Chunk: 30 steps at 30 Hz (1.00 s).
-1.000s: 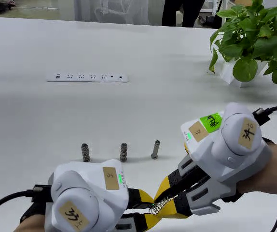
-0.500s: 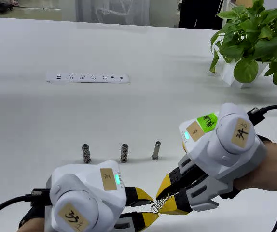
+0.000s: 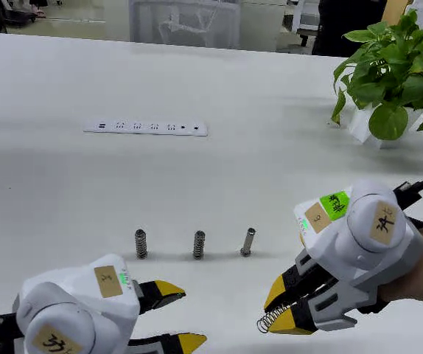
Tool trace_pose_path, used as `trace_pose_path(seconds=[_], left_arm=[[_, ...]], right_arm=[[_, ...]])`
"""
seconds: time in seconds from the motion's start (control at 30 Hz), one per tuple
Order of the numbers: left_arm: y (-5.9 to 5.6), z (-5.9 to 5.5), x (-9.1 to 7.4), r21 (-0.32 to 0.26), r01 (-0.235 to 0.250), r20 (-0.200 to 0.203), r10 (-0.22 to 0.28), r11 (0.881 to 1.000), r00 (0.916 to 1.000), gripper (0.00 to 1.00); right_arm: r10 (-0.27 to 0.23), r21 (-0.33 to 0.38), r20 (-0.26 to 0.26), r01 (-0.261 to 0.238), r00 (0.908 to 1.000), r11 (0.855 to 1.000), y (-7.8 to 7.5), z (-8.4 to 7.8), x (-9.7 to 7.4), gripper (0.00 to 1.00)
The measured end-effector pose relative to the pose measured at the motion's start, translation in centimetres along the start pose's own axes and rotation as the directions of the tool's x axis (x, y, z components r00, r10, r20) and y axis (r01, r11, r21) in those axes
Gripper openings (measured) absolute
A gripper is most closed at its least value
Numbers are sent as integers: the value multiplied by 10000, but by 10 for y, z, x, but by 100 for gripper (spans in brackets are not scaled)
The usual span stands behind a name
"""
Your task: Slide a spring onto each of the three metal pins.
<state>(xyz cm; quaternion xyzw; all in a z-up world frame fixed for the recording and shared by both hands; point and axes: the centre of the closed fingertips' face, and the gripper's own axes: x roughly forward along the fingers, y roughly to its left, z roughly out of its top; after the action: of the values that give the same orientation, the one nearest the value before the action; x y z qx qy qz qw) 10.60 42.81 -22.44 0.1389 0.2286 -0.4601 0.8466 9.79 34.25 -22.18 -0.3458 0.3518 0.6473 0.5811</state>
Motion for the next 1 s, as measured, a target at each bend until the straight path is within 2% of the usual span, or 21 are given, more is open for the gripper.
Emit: trace_pose_path(seconds=[0.17,0.23,0.37,0.43,0.53,0.73,0.77,0.83,0.9,1.0], left_arm=[[12,-2,-12,-370,-577,225,586,9976,9980,41],[18,-3,-17,-644,-973,384,998,9932,9943,45],[24,-6,-24,-953,-1401,537,1456,9855,9879,60],[26,-7,-26,-1105,-1582,596,1654,9812,9844,64],[30,-9,-30,-1380,-1926,737,2040,9715,9762,76],[36,-14,-35,-1724,-2367,746,2523,9562,9648,94],[39,-15,-36,-1752,-2500,683,2651,9523,9618,99],[41,-19,-38,-1881,-2579,527,2720,9477,9609,100],[43,-21,-40,-2096,-2720,570,2894,9392,9555,100],[42,-24,-40,-2132,-2754,507,2921,9374,9550,100]], right_arm=[[38,-174,-331,-44,9994,9998,-9,-4,-2,12],[30,-274,-487,-44,9988,9996,-16,-4,-4,12],[-42,-395,-673,15,9977,9992,-30,-3,-9,12],[-129,-589,-917,75,9957,9982,-37,-3,-12,12],[-195,-814,-1078,107,9940,9966,-45,0,-14,12],[-279,-1086,-1368,130,9902,9940,-62,2,-16,12],[-280,-1114,-1435,120,9893,9937,-64,2,-16,12],[-359,-1240,-1627,156,9860,9922,-70,1,-17,12],[-443,-1376,-1756,201,9835,9903,-76,1,-17,12],[-532,-1416,-1884,265,9806,9896,-88,2,-17,12]])
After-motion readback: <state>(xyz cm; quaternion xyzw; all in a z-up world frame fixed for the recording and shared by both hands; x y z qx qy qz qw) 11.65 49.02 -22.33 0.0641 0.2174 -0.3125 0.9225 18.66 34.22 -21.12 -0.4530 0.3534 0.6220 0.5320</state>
